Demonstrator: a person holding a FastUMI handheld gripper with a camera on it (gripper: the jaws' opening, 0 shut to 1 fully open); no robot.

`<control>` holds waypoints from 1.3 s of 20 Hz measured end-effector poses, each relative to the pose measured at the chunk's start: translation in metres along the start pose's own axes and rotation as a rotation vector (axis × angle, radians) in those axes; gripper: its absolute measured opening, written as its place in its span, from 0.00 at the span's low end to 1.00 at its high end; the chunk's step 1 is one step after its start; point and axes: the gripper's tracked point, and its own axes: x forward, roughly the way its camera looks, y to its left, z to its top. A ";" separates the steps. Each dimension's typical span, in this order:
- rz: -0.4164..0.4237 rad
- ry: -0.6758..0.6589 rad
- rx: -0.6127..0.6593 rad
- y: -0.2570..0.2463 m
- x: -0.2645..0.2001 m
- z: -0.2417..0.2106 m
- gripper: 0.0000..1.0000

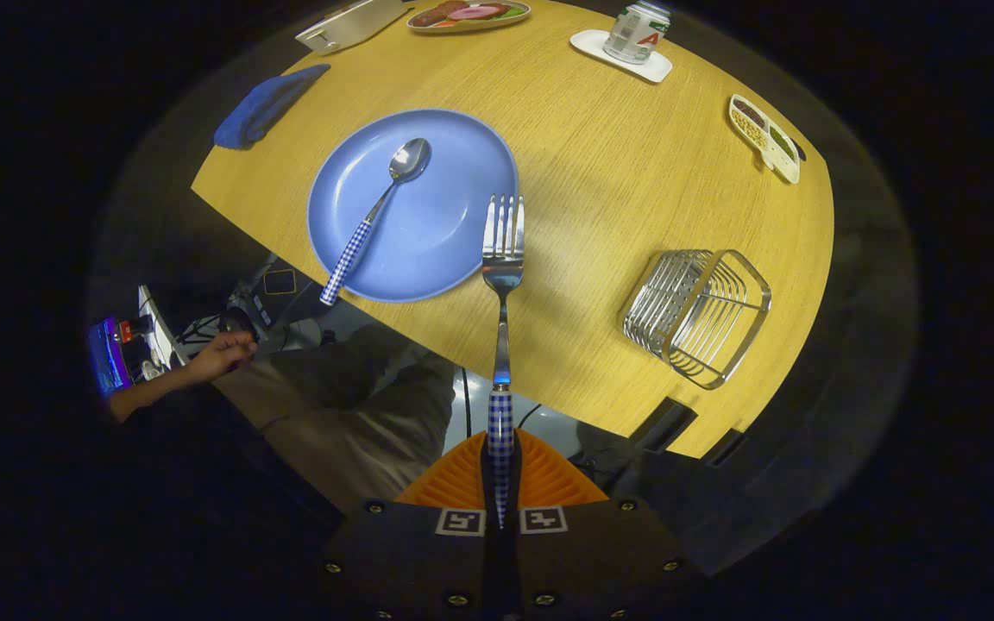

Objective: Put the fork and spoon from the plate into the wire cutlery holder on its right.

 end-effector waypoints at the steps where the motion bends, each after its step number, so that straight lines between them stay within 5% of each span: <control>1: -0.008 0.014 -0.007 -0.007 -0.004 -0.008 0.00; 15: -0.046 0.100 0.021 -0.075 -0.044 -0.065 0.00; 26: -0.152 0.260 0.001 -0.138 -0.054 -0.078 0.00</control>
